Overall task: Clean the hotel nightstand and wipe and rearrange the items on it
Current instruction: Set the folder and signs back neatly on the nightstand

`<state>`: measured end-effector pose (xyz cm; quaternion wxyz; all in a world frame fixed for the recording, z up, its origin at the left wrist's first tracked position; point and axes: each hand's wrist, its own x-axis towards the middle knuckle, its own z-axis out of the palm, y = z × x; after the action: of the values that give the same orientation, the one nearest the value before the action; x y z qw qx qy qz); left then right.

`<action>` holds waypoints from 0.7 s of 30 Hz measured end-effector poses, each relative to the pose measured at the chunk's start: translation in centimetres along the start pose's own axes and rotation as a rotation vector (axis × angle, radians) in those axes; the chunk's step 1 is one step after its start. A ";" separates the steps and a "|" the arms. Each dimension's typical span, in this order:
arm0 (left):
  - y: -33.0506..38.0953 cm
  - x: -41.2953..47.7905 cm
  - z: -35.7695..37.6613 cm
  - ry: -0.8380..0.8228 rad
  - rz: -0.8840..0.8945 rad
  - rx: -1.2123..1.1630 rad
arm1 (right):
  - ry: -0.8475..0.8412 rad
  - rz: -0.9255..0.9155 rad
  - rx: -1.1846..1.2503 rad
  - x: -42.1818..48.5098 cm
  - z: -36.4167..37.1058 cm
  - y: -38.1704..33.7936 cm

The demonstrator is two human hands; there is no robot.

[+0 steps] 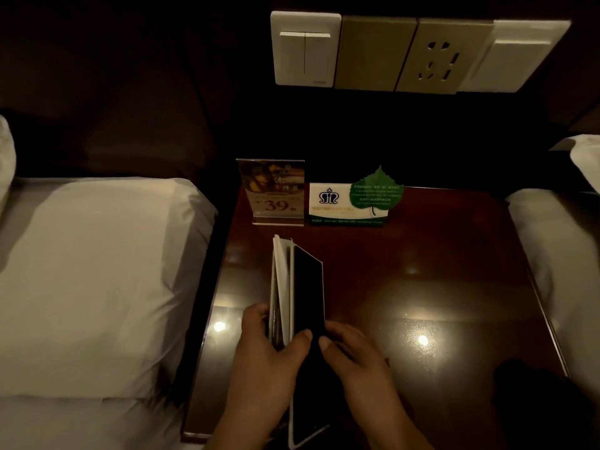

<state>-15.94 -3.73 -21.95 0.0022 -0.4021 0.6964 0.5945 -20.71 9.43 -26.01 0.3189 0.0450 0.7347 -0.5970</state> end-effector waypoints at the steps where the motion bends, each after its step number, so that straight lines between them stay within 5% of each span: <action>1: 0.4 -0.4 0.0 0.009 0.035 0.077 | 0.004 -0.014 0.005 0.0 0.3 -0.4; 5: 1.0 -1.8 1.1 -0.023 0.158 0.257 | -0.115 0.005 0.213 -0.3 0.3 -1.7; 9: 0.9 -2.9 2.8 -0.080 0.115 0.063 | -0.122 0.020 0.312 -0.3 -1.1 -2.5; 13: 0.0 -2.4 3.0 -0.078 0.067 -0.062 | 0.061 -0.089 0.086 0.0 -2.1 -1.9; 21: -1.0 0.3 2.4 -0.049 -0.090 -0.154 | 0.146 -0.218 -0.329 0.7 -3.5 -1.9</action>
<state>-16.71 -1.92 -23.66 0.0150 -0.4170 0.6298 0.6552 -23.54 11.80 -24.43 0.2016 -0.0443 0.8439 -0.4952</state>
